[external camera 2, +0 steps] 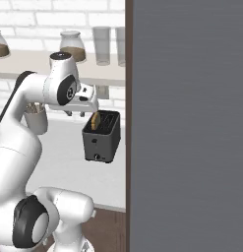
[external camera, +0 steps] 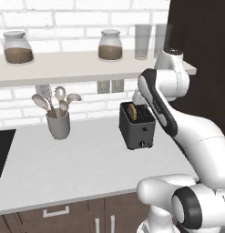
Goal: Start the toaster. Once the lever pops up, take the bread to the plate on the dining counter.
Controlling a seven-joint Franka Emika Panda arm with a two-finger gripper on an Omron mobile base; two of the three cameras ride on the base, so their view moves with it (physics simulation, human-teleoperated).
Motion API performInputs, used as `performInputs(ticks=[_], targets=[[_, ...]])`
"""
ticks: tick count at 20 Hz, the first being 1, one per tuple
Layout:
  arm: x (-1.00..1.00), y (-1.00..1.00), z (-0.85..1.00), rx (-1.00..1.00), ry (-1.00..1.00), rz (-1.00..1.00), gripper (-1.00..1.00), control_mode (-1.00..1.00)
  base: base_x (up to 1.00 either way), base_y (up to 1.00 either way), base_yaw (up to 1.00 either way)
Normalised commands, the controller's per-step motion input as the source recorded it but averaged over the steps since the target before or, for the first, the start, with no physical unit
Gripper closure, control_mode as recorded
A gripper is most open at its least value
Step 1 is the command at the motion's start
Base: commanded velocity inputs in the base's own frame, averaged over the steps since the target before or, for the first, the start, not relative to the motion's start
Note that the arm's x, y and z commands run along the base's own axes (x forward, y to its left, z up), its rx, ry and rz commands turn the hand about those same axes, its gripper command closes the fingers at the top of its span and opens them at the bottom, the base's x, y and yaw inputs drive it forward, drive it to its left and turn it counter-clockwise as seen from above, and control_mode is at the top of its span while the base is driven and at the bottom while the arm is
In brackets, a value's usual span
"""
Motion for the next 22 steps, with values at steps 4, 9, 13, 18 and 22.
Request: performInputs(ticks=[4,9,13,18,22], targets=[[0.0,0.0,-0.13,0.0,0.0,0.0,-1.0,-1.0,0.0,0.0,0.0],[0.17,0.0,-0.34,0.0,0.0,0.0,-1.0,-1.0,0.0,0.0,0.0],[0.32,0.0,-0.45,0.0,0.0,0.0,-1.0,-1.0,0.0,0.0,0.0],[0.27,0.0,-0.43,0.0,0.0,0.0,-1.0,-1.0,0.0,0.0,0.0],[0.34,0.0,-0.65,0.0,0.0,0.0,-1.0,-1.0,0.0,0.0,0.0]])
